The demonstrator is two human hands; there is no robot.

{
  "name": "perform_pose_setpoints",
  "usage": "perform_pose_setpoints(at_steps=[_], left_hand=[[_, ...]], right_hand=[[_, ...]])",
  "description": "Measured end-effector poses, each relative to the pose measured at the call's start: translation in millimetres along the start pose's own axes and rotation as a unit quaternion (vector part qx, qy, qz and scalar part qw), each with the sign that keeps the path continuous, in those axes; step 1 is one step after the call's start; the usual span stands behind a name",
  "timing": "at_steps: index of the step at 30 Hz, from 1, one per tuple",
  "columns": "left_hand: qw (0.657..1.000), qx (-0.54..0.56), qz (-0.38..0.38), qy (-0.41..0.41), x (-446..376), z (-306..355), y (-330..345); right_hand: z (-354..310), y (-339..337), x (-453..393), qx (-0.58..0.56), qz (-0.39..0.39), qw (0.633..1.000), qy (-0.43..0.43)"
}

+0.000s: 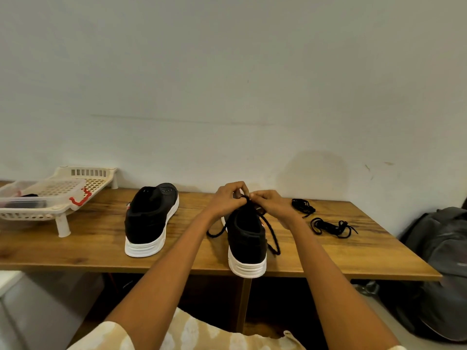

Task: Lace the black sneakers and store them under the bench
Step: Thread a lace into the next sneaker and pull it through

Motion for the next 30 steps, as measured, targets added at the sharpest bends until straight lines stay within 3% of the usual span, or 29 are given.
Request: perform_pose_setpoints(at_steps=[2,6,12,16,19,21,24,30], left_hand=[[1.0,0.014,0.014,0.003,0,0,0],[0.999,0.042,0.023,0.004,0,0,2],[0.993,0.073,-0.06,-0.072,-5,-1,-6],[0.992,0.059,-0.055,-0.099,-6,2,-4],[0.994,0.055,-0.018,-0.096,-6,1,3],[0.995,0.037,0.017,-0.088,-6,1,7],[0.994,0.017,0.057,-0.09,-6,-2,10],[0.991,0.011,0.104,-0.088,-9,-4,12]], right_hand=[[5,3,0,-0.009,-0.038,0.999,0.009],[9,-3,6,-0.113,-0.039,0.993,-0.001],[2,-4,3,-0.158,0.126,0.979,-0.011],[1,-5,4,-0.137,0.182,0.973,-0.025],[3,-8,12,-0.142,0.159,0.977,0.031],[7,-8,21,-0.132,0.098,0.982,0.09],[12,-2,29,-0.101,0.019,0.992,0.073],[11,7,17,-0.058,0.086,0.994,0.026]])
Point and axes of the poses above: each hand's wrist, its own x-axis away from the middle knuckle, its own y-axis out of the palm, z = x × y, the point moved 2 cm from there along -x, towards the middle knuckle, and after that the axes turned 9 degrees about -z, right-handed, at the moved point
